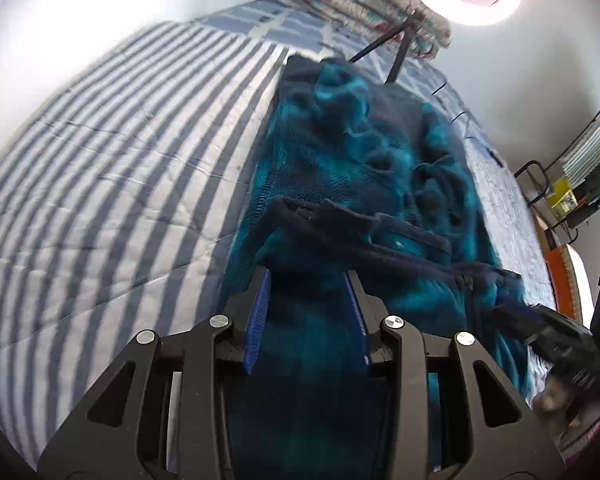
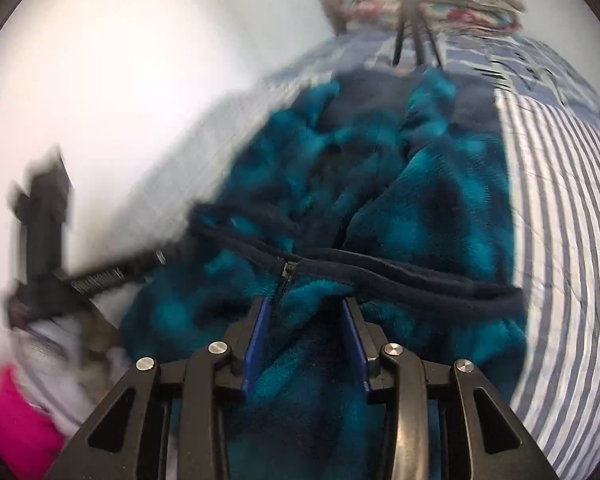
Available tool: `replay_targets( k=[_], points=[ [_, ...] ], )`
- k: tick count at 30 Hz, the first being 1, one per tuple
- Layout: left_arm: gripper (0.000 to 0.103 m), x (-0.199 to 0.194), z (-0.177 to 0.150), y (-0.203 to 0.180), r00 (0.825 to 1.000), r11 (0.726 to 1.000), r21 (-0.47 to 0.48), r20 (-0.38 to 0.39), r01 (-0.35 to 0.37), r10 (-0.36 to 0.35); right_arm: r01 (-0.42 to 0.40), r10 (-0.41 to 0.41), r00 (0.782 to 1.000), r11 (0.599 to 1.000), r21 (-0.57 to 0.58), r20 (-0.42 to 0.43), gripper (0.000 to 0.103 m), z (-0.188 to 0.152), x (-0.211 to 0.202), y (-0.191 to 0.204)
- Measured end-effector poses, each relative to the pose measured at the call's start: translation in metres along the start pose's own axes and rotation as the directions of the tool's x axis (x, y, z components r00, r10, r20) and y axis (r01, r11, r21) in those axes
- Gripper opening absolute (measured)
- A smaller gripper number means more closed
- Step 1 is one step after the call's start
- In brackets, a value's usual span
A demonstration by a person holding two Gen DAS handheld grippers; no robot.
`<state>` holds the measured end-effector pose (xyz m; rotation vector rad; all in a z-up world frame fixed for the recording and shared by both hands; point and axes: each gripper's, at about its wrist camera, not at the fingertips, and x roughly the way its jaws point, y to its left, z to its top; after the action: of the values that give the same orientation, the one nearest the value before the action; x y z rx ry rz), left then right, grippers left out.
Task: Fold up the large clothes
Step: 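Release the folded hem and raise both tools away from the shirt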
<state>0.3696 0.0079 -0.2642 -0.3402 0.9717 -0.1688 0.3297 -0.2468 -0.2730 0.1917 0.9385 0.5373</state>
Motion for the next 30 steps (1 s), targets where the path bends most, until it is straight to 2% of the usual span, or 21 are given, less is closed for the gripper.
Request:
replay_targets(
  k=[1, 3, 6, 7, 10, 12, 13, 15, 16, 18, 21, 24, 30],
  points=[
    [0.039, -0.009, -0.002, -0.002, 1.0, 1.0, 0.006, 0.01, -0.002, 0.002, -0.016, 0.015, 0.999, 1.0, 0.027, 0.046, 0.041, -0.005, -0.017, -0.006],
    [0.039, -0.027, -0.011, 0.0, 0.999, 1.0, 0.02, 0.033, 0.006, -0.006, 0.01, -0.019, 0.995, 0.996, 0.088, 0.102, 0.047, -0.017, -0.044, -0.021],
    [0.039, -0.04, -0.029, 0.009, 0.999, 0.999, 0.031, 0.016, 0.037, -0.038, 0.057, -0.08, 0.988, 0.984, 0.17, 0.132, 0.046, -0.045, -0.075, -0.043],
    [0.039, -0.04, -0.036, 0.011, 1.0, 0.999, 0.04, 0.002, 0.028, -0.028, 0.048, -0.074, 0.989, 0.981, 0.189, 0.129, 0.046, -0.056, -0.081, -0.049],
    [0.041, -0.027, -0.049, 0.018, 0.999, 0.999, 0.034, -0.032, -0.032, 0.034, 0.062, -0.08, 0.993, 0.978, 0.202, 0.085, 0.039, -0.077, -0.078, -0.053],
    [0.056, -0.014, -0.055, 0.026, 0.997, 0.999, -0.005, -0.065, -0.048, 0.047, 0.089, -0.099, 0.994, 0.976, 0.197, 0.04, 0.038, -0.089, -0.066, -0.05],
    [0.06, -0.013, -0.057, 0.03, 0.997, 0.999, -0.02, -0.065, -0.048, 0.047, 0.13, -0.133, 0.991, 0.974, 0.185, -0.001, 0.036, -0.094, -0.054, -0.049],
    [0.061, -0.015, -0.056, 0.033, 0.996, 0.997, -0.059, -0.075, -0.045, 0.041, 0.195, -0.188, 0.981, 0.967, 0.162, -0.055, 0.035, -0.102, -0.041, -0.047],
    [0.06, -0.021, -0.055, 0.031, 0.996, 0.996, -0.07, -0.076, -0.056, 0.051, 0.203, -0.198, 0.979, 0.964, 0.172, -0.049, 0.035, -0.101, -0.044, -0.046],
    [0.053, -0.039, -0.055, 0.023, 0.995, 0.996, -0.047, -0.059, -0.081, 0.078, 0.215, -0.209, 0.977, 0.958, 0.188, -0.047, 0.036, -0.097, -0.056, -0.042],
    [0.052, -0.082, -0.055, 0.008, 0.997, 0.997, 0.008, 0.008, -0.071, 0.071, 0.198, -0.202, 0.979, 0.968, 0.153, 0.01, 0.036, -0.093, -0.09, -0.026],
    [0.052, -0.122, -0.052, -0.001, 0.997, 0.999, 0.02, 0.065, -0.044, 0.043, 0.166, -0.177, 0.98, 0.979, 0.123, 0.09, 0.037, -0.091, -0.132, -0.004],
    [0.052, -0.22, -0.022, -0.028, 0.983, 0.999, 0.044, 0.184, -0.002, -0.006, 0.19, -0.196, 0.955, 0.981, 0.049, 0.221, 0.039, -0.069, -0.205, 0.045]
  ],
)
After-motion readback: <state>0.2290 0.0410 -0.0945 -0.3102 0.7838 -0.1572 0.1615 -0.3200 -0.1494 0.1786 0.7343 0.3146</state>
